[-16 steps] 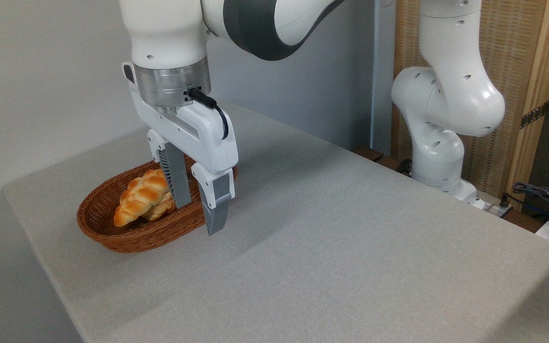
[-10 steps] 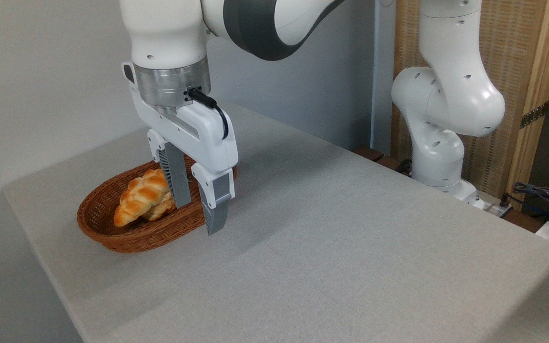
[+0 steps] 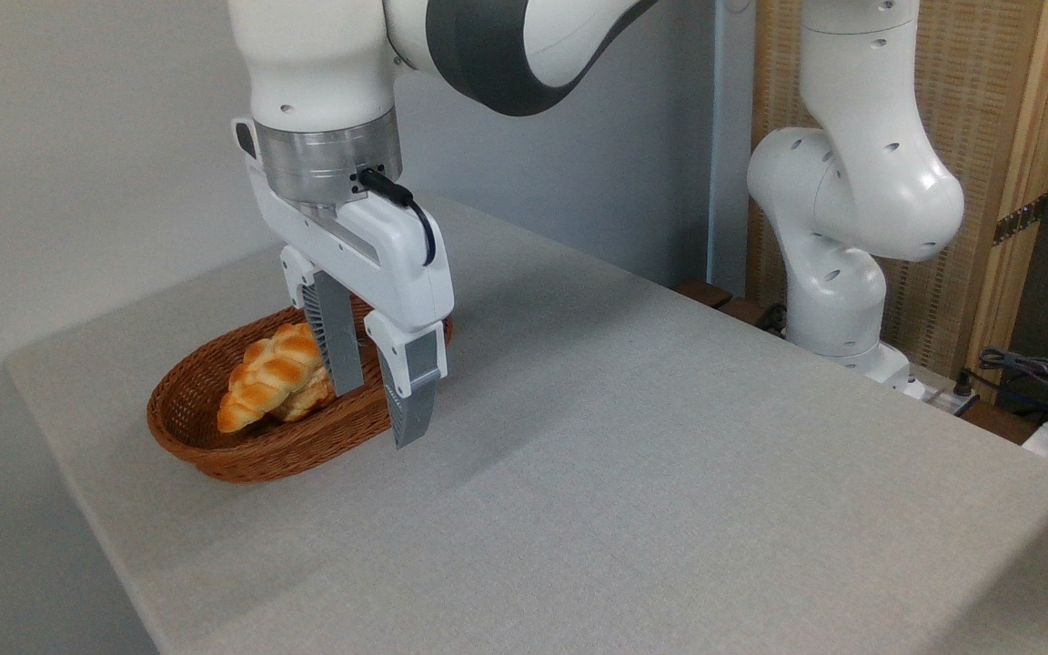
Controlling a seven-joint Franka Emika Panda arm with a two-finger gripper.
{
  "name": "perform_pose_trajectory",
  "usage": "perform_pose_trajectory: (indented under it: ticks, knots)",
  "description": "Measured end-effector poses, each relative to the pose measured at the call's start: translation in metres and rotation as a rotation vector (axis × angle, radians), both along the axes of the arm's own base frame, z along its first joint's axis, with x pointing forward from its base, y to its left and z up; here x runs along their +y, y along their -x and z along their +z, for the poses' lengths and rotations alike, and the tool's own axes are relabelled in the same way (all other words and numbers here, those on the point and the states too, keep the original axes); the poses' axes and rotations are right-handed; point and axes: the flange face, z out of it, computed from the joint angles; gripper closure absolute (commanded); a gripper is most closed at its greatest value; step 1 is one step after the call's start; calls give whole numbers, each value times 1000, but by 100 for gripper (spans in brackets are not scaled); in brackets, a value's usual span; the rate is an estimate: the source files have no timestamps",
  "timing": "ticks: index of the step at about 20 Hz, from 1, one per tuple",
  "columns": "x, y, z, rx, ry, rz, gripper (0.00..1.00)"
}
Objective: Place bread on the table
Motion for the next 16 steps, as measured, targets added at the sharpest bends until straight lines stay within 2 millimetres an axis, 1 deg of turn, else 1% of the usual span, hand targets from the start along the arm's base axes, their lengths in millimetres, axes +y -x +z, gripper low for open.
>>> perform_pose_trajectory:
  ticks: [8, 11, 13, 16]
  knots:
    - [-11, 0, 0, 16, 68, 110, 0]
    - [-19, -1, -1, 25, 105, 124, 0]
    - [-32, -1, -4, 37, 136, 133, 0]
    - [-66, -4, -7, 34, 154, 176, 0]
